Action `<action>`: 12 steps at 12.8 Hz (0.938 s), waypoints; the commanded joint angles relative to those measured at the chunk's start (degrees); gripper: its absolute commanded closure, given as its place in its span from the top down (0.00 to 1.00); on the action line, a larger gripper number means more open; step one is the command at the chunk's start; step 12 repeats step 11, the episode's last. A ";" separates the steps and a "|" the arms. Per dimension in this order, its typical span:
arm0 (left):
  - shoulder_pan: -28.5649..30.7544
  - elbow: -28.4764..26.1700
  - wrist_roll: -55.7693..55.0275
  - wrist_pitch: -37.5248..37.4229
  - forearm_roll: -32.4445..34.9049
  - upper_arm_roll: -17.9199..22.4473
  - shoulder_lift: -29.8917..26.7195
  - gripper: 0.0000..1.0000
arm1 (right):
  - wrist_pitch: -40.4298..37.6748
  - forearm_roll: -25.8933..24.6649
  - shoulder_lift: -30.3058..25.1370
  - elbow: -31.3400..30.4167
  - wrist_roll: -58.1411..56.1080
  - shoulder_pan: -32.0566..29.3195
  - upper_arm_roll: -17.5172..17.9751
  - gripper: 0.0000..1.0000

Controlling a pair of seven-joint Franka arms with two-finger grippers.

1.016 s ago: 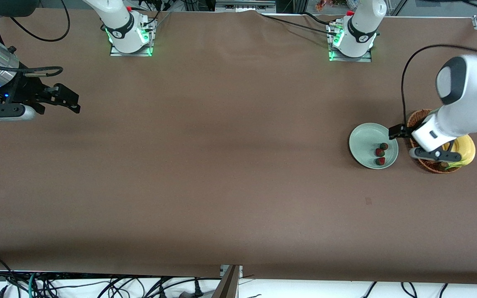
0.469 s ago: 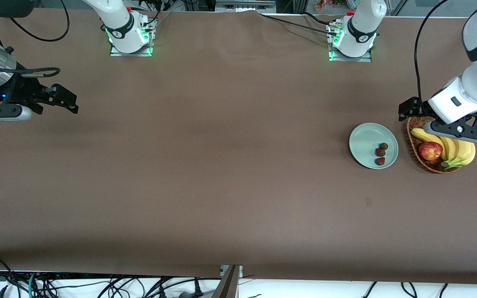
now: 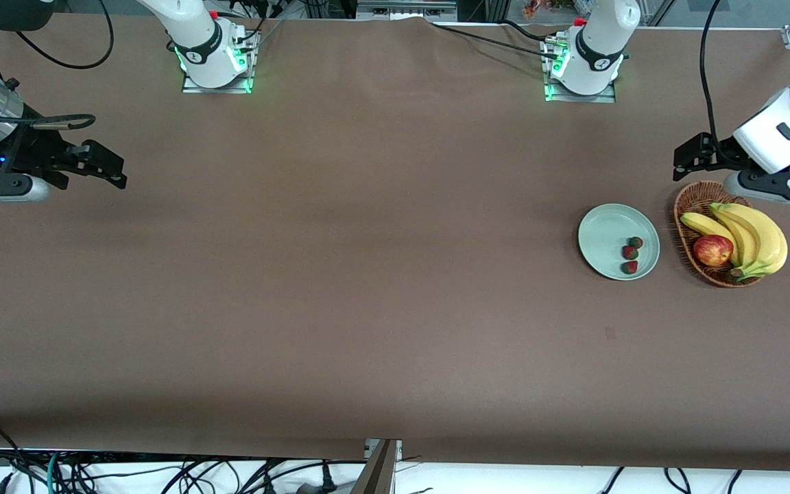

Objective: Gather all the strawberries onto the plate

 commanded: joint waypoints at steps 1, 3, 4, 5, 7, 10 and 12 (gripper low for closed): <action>0.69 -1.42 -0.45 -0.52 -1.74 -0.16 -2.12 1.00 | -0.76 -0.63 0.17 0.63 -0.96 -0.72 0.47 1.00; 0.78 -1.33 -0.62 -0.79 -1.74 0.19 -2.12 1.00 | -0.85 -0.63 0.17 0.63 -0.96 -0.72 0.47 1.00; 0.78 -1.25 -0.54 -0.96 -1.74 0.28 -2.12 1.00 | -0.85 -0.63 0.17 0.63 -0.96 -0.72 0.47 1.00; 0.78 -1.16 -0.45 -1.75 -1.74 0.28 -2.12 1.00 | -0.85 -0.63 0.17 0.63 -0.96 -0.72 0.47 1.00; 0.78 -1.07 -0.45 -1.84 -1.74 0.10 -2.20 1.00 | -0.85 -0.63 0.17 0.63 -0.96 -0.72 0.56 1.00; 0.78 -1.07 -0.45 -1.93 -1.74 -0.07 -2.20 1.00 | -0.85 -0.54 0.17 0.63 -0.96 -0.72 0.56 1.00; 0.69 -1.07 -0.53 -2.02 -1.74 -0.16 -2.12 1.00 | -0.85 -0.54 0.17 0.63 -0.96 -0.72 0.56 1.00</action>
